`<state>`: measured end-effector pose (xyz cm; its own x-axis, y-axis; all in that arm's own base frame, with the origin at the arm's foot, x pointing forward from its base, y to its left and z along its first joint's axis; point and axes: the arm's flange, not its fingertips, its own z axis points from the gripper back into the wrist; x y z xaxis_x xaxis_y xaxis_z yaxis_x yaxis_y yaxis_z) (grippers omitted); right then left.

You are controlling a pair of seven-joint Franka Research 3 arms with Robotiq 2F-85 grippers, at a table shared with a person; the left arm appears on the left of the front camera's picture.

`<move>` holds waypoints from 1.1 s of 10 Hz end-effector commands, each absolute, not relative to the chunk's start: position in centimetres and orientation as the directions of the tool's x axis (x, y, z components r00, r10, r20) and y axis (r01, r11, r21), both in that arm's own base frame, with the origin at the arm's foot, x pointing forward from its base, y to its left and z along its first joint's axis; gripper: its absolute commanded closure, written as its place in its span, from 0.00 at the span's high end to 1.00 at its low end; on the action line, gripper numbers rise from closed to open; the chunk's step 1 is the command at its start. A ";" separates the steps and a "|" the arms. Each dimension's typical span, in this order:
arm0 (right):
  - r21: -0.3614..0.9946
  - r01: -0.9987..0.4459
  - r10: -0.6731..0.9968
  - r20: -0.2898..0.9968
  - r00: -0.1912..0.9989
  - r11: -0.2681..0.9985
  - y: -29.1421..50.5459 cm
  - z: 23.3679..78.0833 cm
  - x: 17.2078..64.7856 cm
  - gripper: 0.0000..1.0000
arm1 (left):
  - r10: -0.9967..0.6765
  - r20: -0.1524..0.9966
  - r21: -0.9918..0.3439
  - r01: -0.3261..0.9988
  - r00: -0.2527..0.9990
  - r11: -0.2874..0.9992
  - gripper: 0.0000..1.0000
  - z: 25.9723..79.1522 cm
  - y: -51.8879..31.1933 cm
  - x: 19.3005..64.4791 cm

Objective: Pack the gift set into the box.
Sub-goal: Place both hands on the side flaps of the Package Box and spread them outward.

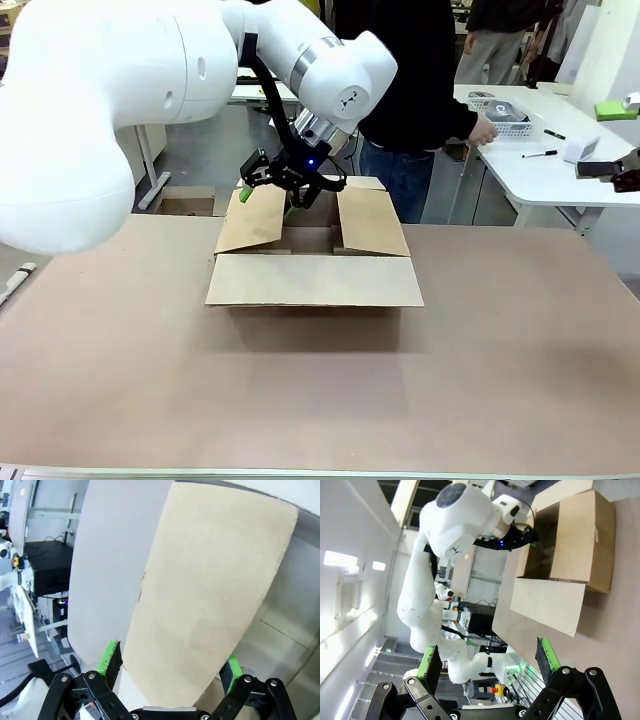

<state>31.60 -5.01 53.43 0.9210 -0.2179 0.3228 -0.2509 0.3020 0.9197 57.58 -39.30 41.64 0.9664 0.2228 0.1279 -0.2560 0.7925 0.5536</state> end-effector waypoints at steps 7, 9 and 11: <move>0.915 -0.282 -0.217 0.349 0.912 0.289 -5.0 53.5 31.9 1.00 | 0.368 0.187 0.569 -0.406 0.911 0.715 1.00 45.2 -32.8 55.1; 0.915 -0.282 -0.217 0.349 0.912 0.289 -5.0 53.5 31.9 1.00 | 0.415 0.202 0.542 -0.455 0.887 0.707 1.00 46.4 -30.7 54.2; 0.915 -0.282 -0.217 0.349 0.912 0.289 -5.0 53.5 31.9 1.00 | 0.422 0.170 0.470 -0.450 0.890 0.760 1.00 46.6 -28.5 53.6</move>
<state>31.60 -5.01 53.42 0.9211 -0.2176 0.3229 -0.2511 0.3019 0.9197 55.55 -30.10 47.59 0.8990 0.4010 0.1759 -0.4303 0.7345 0.5248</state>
